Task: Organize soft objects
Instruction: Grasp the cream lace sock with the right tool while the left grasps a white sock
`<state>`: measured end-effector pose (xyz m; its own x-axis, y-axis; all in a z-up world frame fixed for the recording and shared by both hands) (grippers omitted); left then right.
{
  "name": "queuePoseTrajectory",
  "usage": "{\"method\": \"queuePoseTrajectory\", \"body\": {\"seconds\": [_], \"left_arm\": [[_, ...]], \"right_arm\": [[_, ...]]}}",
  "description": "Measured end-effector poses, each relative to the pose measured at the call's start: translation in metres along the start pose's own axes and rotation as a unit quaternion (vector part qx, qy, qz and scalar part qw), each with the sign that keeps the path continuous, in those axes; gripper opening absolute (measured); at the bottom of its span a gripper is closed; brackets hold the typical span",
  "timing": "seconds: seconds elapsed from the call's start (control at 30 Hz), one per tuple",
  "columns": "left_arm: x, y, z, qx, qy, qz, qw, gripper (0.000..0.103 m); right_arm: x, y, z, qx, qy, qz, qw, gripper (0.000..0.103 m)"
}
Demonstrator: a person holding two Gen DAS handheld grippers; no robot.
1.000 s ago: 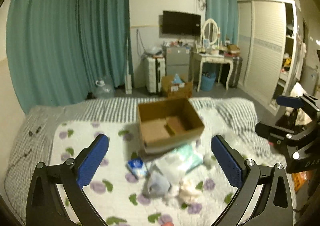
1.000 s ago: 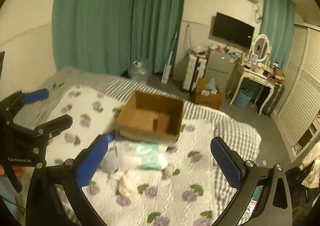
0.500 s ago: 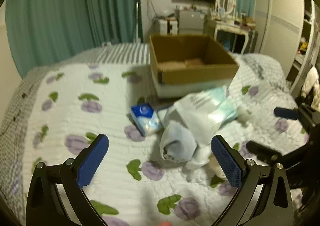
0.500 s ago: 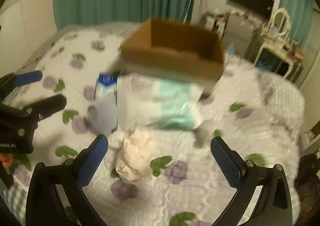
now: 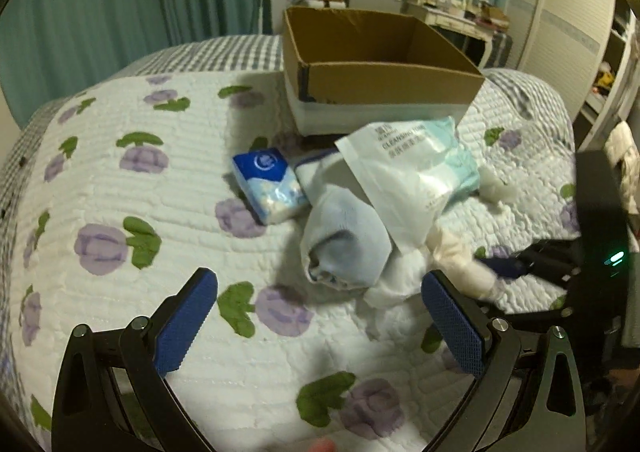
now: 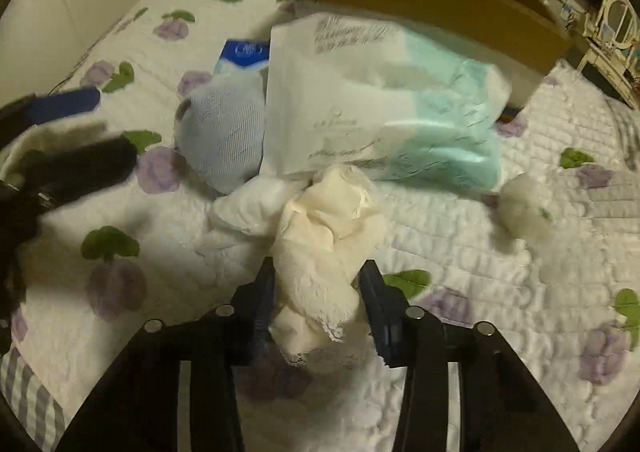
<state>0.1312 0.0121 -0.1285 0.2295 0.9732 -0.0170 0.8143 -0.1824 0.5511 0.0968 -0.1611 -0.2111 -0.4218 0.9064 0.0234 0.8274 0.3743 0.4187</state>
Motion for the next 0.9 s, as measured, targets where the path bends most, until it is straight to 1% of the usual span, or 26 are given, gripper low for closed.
{"method": "queuePoseTrajectory", "body": {"seconds": [0.07,0.13,0.27,0.3,0.37,0.4,0.47,0.5,0.63,0.67,0.73,0.77,0.83,0.87,0.9], "left_arm": [[-0.005,-0.001,-0.001,0.0,0.005,0.01,0.9999,0.102],[-0.013,-0.001,-0.002,0.002,0.006,0.022,0.9997,0.102],[-0.031,0.0,0.003,0.015,-0.004,0.023,0.9996,0.102],[-0.036,0.0,0.008,0.02,-0.008,0.02,0.9996,0.102],[-0.041,-0.001,0.018,0.034,-0.009,0.012,0.9993,0.102],[-0.043,-0.002,0.028,0.047,-0.002,0.008,0.9989,0.102],[-0.045,-0.006,0.041,0.062,0.011,0.008,0.998,0.102],[-0.046,-0.009,0.051,0.075,0.017,0.007,0.997,0.101],[-0.049,-0.017,0.076,0.107,0.016,-0.001,0.9942,0.091],[-0.049,-0.018,0.08,0.11,0.018,-0.003,0.9937,0.085],[-0.046,-0.021,0.089,0.123,0.024,-0.006,0.9921,0.081],[-0.046,-0.022,0.092,0.127,0.018,-0.011,0.9917,0.074],[-0.04,-0.023,0.092,0.128,0.01,-0.031,0.9913,0.066],[-0.038,-0.022,0.09,0.126,0.008,-0.037,0.9913,0.057],[-0.035,-0.023,0.087,0.126,0.001,-0.044,0.9911,0.052]], "right_arm": [[-0.008,0.001,-0.018,-0.02,-0.009,0.004,1.0,0.036],[-0.018,0.006,-0.038,-0.039,-0.017,0.01,0.999,0.036],[-0.039,0.016,-0.066,-0.066,-0.042,0.011,0.997,0.035],[-0.044,0.02,-0.071,-0.07,-0.046,0.011,0.996,0.035],[-0.052,0.023,-0.076,-0.076,-0.042,0.015,0.996,0.036],[-0.054,0.025,-0.076,-0.078,-0.04,0.019,0.996,0.036],[-0.06,0.025,-0.071,-0.079,-0.036,0.026,0.996,0.036],[-0.062,0.023,-0.067,-0.08,-0.034,0.03,0.996,0.036],[-0.065,0.014,-0.048,-0.07,-0.029,0.034,0.997,0.036],[-0.064,0.012,-0.043,-0.067,-0.026,0.035,0.997,0.036],[-0.065,0.01,-0.038,-0.062,-0.019,0.039,0.997,0.036],[-0.066,0.009,-0.037,-0.062,-0.016,0.043,0.997,0.036],[-0.068,0.009,-0.038,-0.065,-0.012,0.049,0.997,0.036],[-0.069,0.009,-0.038,-0.066,-0.012,0.051,0.996,0.036],[-0.07,0.009,-0.039,-0.067,-0.012,0.054,0.996,0.036]]}}
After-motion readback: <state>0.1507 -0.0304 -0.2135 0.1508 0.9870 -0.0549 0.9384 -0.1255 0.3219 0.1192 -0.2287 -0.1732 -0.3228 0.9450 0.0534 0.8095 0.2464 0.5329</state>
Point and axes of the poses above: each gripper's, at about its wrist camera, not at the fingertips, and z roughly the way its jaws point, x to its left, y to its top, the point moved 10 cm from there along z, roughly the way its jaws point, and after that the axes turned 4 degrees about x, right-handed, at the moved point
